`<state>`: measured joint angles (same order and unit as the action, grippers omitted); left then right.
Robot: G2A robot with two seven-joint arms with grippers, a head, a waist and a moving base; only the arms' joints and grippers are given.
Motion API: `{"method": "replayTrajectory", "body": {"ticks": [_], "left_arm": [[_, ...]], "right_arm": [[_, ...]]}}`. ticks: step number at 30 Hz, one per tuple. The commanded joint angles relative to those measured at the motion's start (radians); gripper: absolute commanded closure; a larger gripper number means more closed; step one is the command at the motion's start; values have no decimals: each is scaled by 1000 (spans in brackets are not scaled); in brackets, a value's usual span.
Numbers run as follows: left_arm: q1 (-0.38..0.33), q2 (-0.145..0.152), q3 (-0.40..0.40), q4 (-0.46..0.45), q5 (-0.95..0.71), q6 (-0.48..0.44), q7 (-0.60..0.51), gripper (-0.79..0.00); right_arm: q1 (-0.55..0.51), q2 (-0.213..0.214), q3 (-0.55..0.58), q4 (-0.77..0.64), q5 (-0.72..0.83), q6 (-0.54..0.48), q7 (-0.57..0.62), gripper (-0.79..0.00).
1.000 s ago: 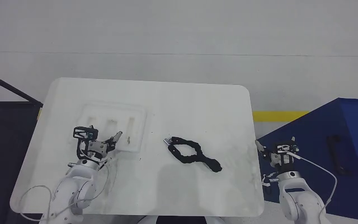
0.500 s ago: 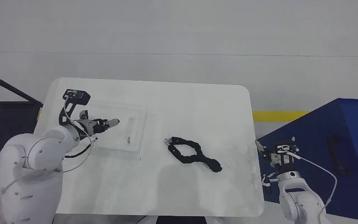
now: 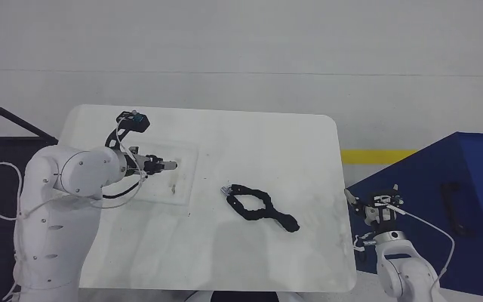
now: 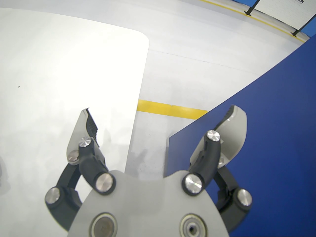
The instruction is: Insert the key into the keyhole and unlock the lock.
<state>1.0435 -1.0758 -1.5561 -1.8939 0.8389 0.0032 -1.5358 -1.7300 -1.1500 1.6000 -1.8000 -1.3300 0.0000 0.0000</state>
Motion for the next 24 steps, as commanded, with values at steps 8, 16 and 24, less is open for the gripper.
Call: {"method": "replayTrajectory", "body": {"ticks": [8, 16, 24], "left_arm": [[-135, 33, 209, 285, -70, 98, 0, -785], [-340, 172, 529, 297, -316, 281, 0, -785], [-457, 341, 718, 235, -521, 282, 0, -785]], "right_arm": [[0, 0, 0, 0, 0, 0, 0, -785], [0, 0, 0, 0, 0, 0, 0, -785], [0, 0, 0, 0, 0, 0, 0, -785]]}}
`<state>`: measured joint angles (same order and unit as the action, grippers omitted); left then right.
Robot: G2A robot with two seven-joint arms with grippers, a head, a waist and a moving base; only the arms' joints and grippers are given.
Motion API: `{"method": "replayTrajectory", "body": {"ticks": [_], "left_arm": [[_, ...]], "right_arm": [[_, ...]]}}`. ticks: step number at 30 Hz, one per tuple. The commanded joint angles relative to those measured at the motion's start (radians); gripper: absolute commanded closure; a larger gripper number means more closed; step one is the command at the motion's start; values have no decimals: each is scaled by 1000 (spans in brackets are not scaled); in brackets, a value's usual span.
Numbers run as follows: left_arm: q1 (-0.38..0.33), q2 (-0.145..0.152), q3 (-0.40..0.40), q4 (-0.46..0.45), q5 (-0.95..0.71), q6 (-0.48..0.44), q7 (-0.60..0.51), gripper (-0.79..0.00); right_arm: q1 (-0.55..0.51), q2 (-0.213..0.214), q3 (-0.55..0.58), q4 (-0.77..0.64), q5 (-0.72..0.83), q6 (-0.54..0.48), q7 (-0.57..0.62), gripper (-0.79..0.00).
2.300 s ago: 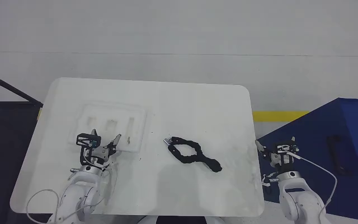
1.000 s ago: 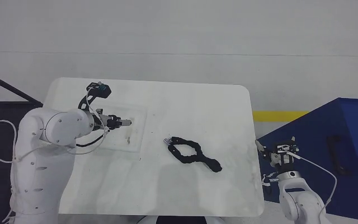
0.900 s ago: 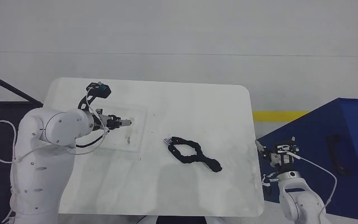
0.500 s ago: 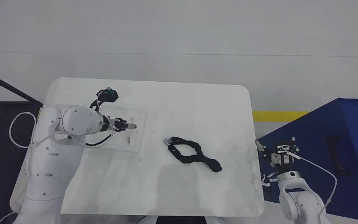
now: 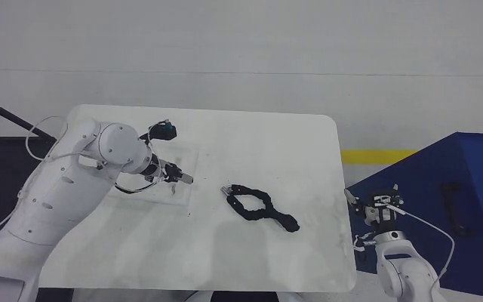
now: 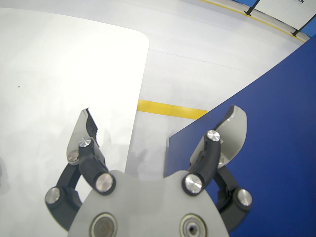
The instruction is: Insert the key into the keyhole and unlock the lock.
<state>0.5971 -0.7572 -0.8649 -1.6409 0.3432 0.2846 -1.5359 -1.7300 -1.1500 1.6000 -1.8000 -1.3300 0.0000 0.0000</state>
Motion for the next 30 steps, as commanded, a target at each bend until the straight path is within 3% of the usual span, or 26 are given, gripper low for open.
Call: {"method": "replayTrajectory", "body": {"ticks": [1, 3, 7, 8, 9, 14, 19, 30], "left_arm": [[-22, 41, 49, -29, -42, 0, 0, -785], [-48, 69, 85, -32, -35, 0, 0, -785], [-82, 100, 176, -50, -57, 39, 38, -785], [-92, 106, 202, -54, -61, 55, 55, -628], [-103, 111, 228, -61, -76, 66, 65, -582], [-170, 131, 360, -94, -117, 136, 135, -542], [-237, 142, 476, -109, -165, 207, 207, -579], [-385, 159, 666, -133, -225, 322, 322, -517]], "right_arm": [[0, 0, 0, 0, 0, 0, 0, -785], [0, 0, 0, 0, 0, 0, 0, -785], [0, 0, 0, 0, 0, 0, 0, -785], [0, 0, 0, 0, 0, 0, 0, -785], [0, 0, 0, 0, 0, 0, 0, -785], [0, 0, 0, 0, 0, 0, 0, -785], [0, 0, 0, 0, 0, 0, 0, -785], [0, 0, 0, 0, 0, 0, 0, -785]]}}
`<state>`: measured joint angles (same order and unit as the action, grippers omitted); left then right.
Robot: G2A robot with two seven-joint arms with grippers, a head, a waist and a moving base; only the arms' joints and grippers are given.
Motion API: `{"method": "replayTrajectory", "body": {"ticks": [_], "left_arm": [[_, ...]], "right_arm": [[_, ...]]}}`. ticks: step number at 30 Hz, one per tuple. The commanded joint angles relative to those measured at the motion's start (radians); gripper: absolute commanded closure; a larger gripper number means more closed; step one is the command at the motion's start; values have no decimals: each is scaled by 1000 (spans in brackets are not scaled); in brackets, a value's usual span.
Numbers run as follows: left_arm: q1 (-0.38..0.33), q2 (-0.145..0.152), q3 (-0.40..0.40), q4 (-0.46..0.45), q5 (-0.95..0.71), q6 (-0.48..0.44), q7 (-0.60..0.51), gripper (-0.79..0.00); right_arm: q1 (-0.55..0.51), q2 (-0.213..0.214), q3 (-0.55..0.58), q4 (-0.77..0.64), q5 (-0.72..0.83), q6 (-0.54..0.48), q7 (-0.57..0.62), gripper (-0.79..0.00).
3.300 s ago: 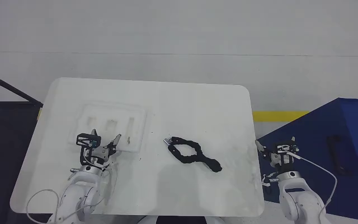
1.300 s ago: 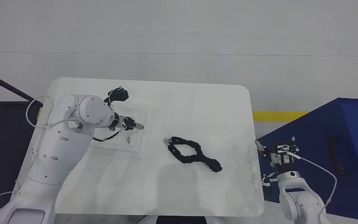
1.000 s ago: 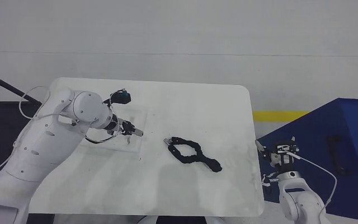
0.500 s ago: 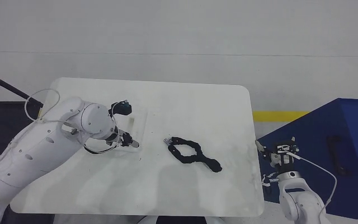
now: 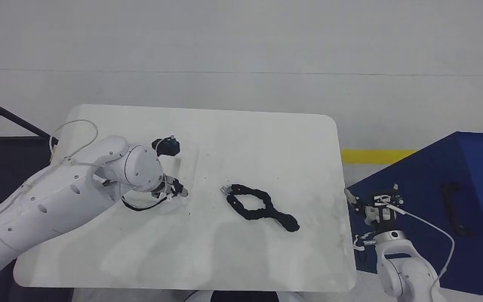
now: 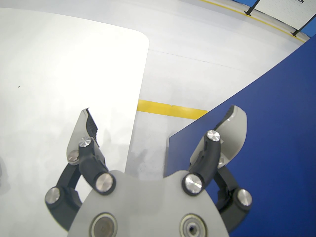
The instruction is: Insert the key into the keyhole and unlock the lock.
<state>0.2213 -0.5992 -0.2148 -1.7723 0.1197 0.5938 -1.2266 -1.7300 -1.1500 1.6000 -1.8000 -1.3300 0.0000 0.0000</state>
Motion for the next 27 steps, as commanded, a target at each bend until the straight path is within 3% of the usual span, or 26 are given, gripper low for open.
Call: {"method": "replayTrajectory", "body": {"ticks": [1, 7, 27], "left_arm": [[-18, 1, 28, -5, -6, 20, 20, -502], [-22, 2, 45, -3, -3, 43, 43, -388], [40, -16, 12, 26, 59, 40, 95, -323]], "right_arm": [[0, 0, 0, 0, 0, 0, 0, -785], [0, 0, 0, 0, 0, 0, 0, -785], [0, 0, 0, 0, 0, 0, 0, -785]]}}
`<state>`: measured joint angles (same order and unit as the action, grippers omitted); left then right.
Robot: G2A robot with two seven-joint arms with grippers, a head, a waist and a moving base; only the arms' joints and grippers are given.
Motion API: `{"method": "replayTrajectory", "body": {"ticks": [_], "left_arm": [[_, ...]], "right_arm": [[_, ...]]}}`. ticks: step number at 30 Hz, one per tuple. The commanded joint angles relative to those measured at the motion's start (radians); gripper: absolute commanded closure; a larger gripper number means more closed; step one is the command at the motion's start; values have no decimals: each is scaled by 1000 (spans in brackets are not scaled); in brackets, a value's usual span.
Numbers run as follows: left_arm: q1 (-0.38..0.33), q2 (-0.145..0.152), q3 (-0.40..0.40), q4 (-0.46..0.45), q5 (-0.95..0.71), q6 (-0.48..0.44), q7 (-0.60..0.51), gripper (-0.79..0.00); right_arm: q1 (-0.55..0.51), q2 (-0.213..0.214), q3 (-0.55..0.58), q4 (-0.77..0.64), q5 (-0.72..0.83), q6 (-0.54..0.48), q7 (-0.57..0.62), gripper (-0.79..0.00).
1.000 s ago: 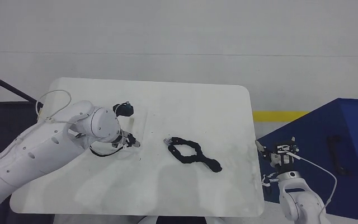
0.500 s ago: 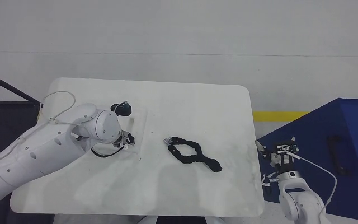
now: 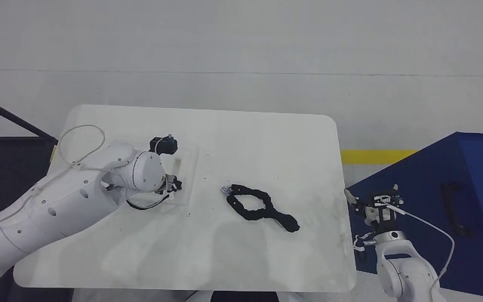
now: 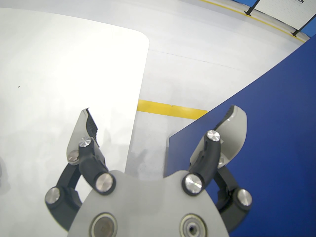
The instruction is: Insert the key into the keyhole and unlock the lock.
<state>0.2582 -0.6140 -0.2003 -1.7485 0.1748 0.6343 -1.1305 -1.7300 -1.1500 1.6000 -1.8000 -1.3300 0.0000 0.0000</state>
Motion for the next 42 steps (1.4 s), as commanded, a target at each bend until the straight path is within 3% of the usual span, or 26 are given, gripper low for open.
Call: {"method": "replayTrajectory", "body": {"ticks": [1, 8, 19, 23, 26, 28, 31, 37, 42], "left_arm": [[6, -2, -4, 3, 9, 0, -1, -317], [15, -15, -17, 20, 37, 4, -38, -219], [37, -39, -40, 53, 64, -23, -56, -209], [48, -49, -43, 61, 79, -33, -60, -169], [53, -56, -48, 67, 89, -31, -68, -117], [56, -60, -53, 72, 97, -30, -72, 0], [59, -61, -63, 73, 108, -24, -79, 0], [55, -34, -99, 39, 136, -21, -76, 0], [32, 27, -171, -14, 103, -37, -93, 0]], "right_arm": [[0, 0, 0, 0, 0, 0, 0, -785], [0, 0, 0, 0, 0, 0, 0, -785], [0, 0, 0, 0, 0, 0, 0, -785], [0, 0, 0, 0, 0, 0, 0, -785], [0, 0, 0, 0, 0, 0, 0, -785], [0, 0, 0, 0, 0, 0, 0, -785], [0, 0, 0, 0, 0, 0, 0, -785], [0, 0, 0, 0, 0, 0, 0, -785], [0, 0, 0, 0, 0, 0, 0, -785]]}}
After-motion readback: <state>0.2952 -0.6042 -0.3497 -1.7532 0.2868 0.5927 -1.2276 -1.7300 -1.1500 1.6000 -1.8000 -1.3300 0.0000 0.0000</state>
